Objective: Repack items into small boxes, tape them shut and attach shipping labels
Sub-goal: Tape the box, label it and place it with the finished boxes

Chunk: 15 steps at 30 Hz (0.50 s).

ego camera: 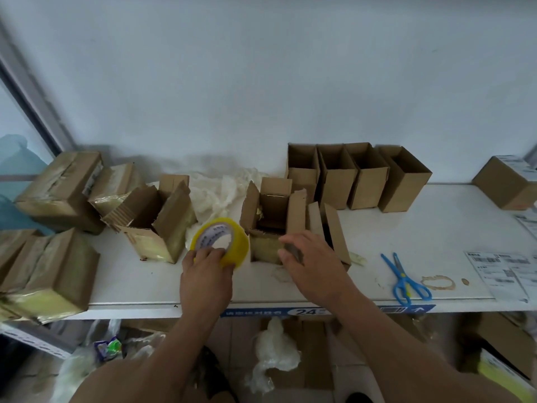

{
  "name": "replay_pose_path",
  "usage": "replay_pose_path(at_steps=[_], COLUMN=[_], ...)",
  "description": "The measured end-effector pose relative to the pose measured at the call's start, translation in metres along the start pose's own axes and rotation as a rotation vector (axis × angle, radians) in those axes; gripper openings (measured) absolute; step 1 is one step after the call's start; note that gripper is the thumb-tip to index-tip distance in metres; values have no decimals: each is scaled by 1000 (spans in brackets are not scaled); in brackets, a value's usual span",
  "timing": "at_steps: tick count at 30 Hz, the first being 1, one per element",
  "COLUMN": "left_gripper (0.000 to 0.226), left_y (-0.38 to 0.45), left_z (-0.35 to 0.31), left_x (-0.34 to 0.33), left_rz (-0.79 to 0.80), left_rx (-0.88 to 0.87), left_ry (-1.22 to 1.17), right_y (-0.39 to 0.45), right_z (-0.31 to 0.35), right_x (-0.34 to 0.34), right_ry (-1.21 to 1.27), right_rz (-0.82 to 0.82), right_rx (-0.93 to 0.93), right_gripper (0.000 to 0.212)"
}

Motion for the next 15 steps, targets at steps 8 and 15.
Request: replay_pose_path(at_steps=[8,15], left_gripper=[45,50], left_y=[-22,-27], left_z=[-38,-102], left_x=[73,73], left_rz=[-313,-259], left_rx=[83,-130], left_ry=[-378,-648], right_y=[3,0], right_z=[11,23], right_x=[11,33], right_ry=[373,754], right_rz=[46,45], right_rx=[-61,-46], right_gripper=[41,29])
Point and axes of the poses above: each hand's wrist, its own y-axis towards the middle knuckle, its own x-axis out of the back of the hand, z = x × y, the point moved 10 cm from there along y, towards the middle knuckle, and after that the axes turned 1 degree about -z, right-handed, at the moved point
